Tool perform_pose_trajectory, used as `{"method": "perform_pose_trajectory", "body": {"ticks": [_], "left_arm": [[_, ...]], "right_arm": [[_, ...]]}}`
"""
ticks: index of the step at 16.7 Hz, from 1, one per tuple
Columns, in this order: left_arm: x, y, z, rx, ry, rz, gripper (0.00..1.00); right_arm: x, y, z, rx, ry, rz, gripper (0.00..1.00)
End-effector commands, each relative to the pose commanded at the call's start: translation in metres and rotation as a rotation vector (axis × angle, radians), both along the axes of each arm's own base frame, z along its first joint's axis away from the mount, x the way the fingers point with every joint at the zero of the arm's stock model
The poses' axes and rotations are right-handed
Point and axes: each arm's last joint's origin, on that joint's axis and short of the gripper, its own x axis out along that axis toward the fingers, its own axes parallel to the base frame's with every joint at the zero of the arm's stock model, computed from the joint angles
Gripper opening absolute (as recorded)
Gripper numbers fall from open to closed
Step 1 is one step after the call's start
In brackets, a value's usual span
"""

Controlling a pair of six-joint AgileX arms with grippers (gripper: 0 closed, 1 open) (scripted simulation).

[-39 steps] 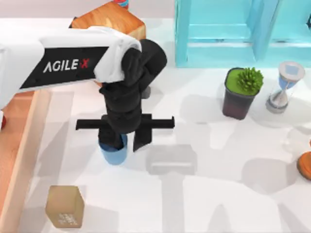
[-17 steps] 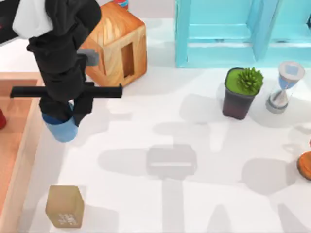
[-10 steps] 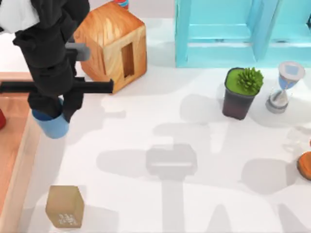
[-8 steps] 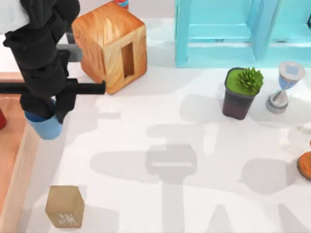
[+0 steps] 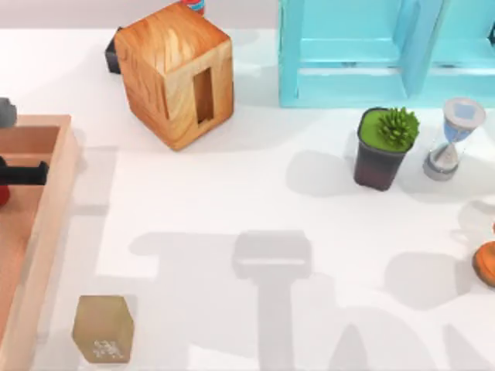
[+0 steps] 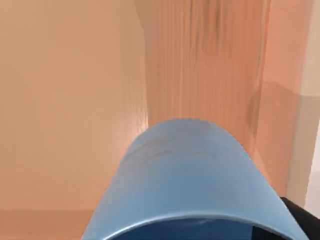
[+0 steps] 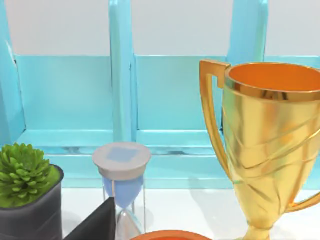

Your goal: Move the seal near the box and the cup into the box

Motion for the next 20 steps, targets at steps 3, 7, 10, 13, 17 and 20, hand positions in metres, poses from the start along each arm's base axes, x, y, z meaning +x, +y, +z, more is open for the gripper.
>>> {"method": "perform_pose_trajectory", "body": {"ticks": [3, 7, 10, 13, 17, 20], "left_arm": [[-0.035, 0.038, -0.006, 0.004, 0.013, -0.002, 0.00], [-0.061, 0.058, -0.009, 0.014, -0.003, 0.000, 0.00], [-0.061, 0.058, -0.009, 0.014, -0.004, 0.000, 0.00], [-0.057, 0.057, -0.006, 0.029, -0.023, -0.011, 0.00], [-0.035, 0.061, 0.002, 0.121, -0.178, -0.015, 0.00], [-0.028, 0.071, -0.012, 0.158, -0.223, 0.007, 0.00]], "right_arm": [[0.000, 0.000, 0.000, 0.000, 0.000, 0.000, 1.00], [0.000, 0.000, 0.000, 0.000, 0.000, 0.000, 1.00], [0.000, 0.000, 0.000, 0.000, 0.000, 0.000, 1.00], [0.000, 0.000, 0.000, 0.000, 0.000, 0.000, 1.00], [0.000, 0.000, 0.000, 0.000, 0.000, 0.000, 1.00], [0.000, 0.000, 0.000, 0.000, 0.000, 0.000, 1.00]]}}
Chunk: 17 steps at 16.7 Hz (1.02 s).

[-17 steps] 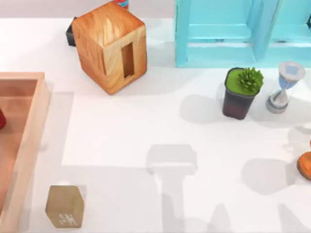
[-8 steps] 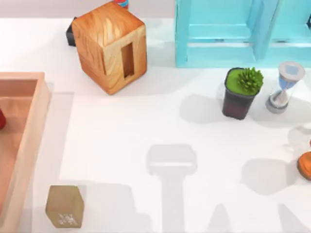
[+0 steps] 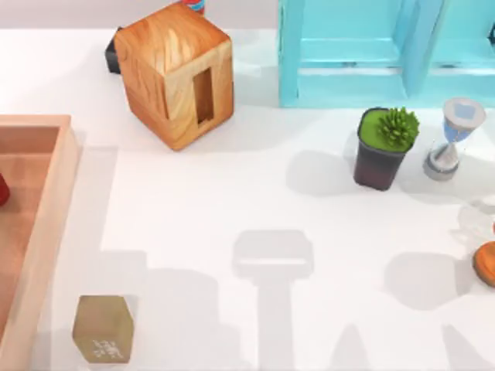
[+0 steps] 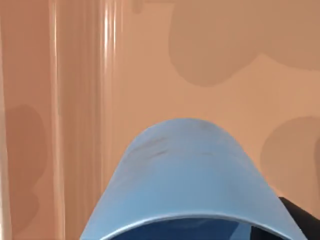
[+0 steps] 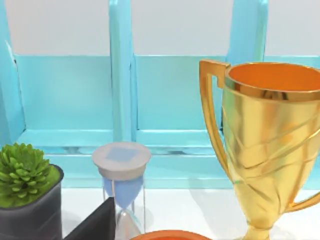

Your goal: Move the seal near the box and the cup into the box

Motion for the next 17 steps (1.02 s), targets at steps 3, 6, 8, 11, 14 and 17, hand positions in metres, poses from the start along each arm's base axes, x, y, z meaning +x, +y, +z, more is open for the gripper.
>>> {"method": "perform_pose_trajectory", "body": {"ticks": [3, 6, 8, 11, 14, 17], "left_arm": [[-0.013, 0.003, -0.034, -0.051, 0.093, 0.006, 0.00], [-0.030, -0.002, -0.058, -0.131, 0.202, -0.005, 0.00], [-0.032, -0.003, -0.061, -0.144, 0.219, -0.006, 0.00], [-0.032, -0.003, -0.061, -0.144, 0.219, -0.006, 0.00], [-0.032, -0.003, -0.061, -0.144, 0.219, -0.006, 0.23], [-0.032, -0.003, -0.061, -0.144, 0.219, -0.006, 0.45]], "right_arm": [[0.000, 0.000, 0.000, 0.000, 0.000, 0.000, 1.00], [0.000, 0.000, 0.000, 0.000, 0.000, 0.000, 1.00], [0.000, 0.000, 0.000, 0.000, 0.000, 0.000, 1.00], [0.000, 0.000, 0.000, 0.000, 0.000, 0.000, 1.00], [0.000, 0.000, 0.000, 0.000, 0.000, 0.000, 1.00], [0.000, 0.000, 0.000, 0.000, 0.000, 0.000, 1.00]]}}
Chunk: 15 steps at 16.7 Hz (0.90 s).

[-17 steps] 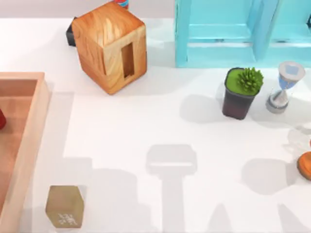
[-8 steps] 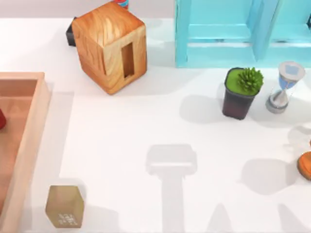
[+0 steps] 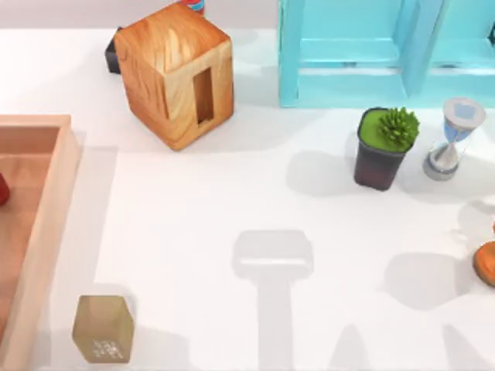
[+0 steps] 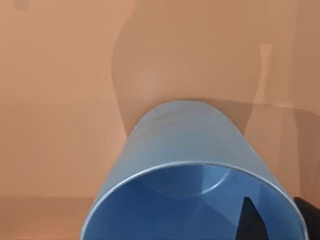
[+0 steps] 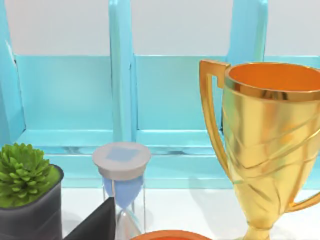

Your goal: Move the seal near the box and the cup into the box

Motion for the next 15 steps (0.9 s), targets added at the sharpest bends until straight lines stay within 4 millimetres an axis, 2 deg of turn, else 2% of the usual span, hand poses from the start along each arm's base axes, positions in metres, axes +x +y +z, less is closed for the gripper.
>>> {"method": "perform_pose_trajectory", "body": {"ticks": [7, 15], "left_arm": [[0.0000, 0.0000, 0.0000, 0.000, 0.000, 0.000, 0.98], [0.0000, 0.0000, 0.0000, 0.000, 0.000, 0.000, 1.00]], "right_arm": [[0.0000, 0.0000, 0.0000, 0.000, 0.000, 0.000, 1.00], [0.0000, 0.0000, 0.0000, 0.000, 0.000, 0.000, 1.00]]}}
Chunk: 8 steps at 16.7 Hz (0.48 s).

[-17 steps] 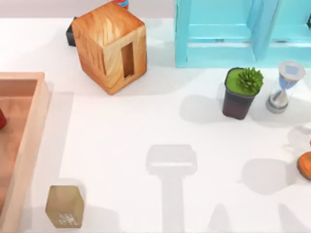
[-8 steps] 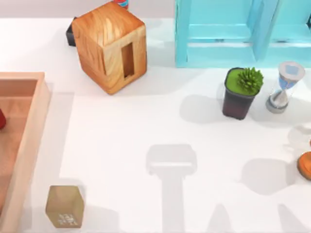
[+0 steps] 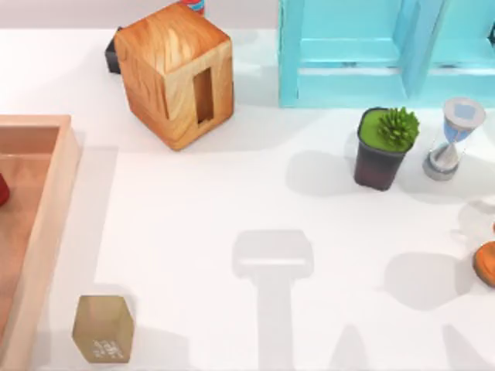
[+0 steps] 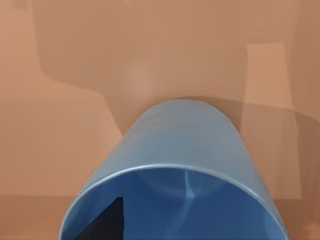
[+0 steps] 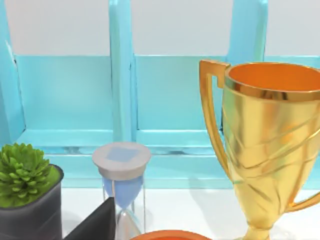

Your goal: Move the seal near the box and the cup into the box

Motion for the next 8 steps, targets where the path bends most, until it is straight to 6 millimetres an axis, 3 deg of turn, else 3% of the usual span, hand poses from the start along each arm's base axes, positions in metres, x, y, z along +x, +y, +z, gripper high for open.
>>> {"method": "perform_pose_trajectory", "body": {"ticks": [3, 8], "left_arm": [[0.001, 0.000, 0.006, -0.004, -0.017, -0.006, 1.00], [-0.001, 0.001, 0.056, -0.003, -0.092, -0.010, 1.00]], "right_arm": [[0.000, 0.000, 0.000, 0.000, 0.000, 0.000, 1.00], [0.000, 0.000, 0.000, 0.000, 0.000, 0.000, 1.00]]}}
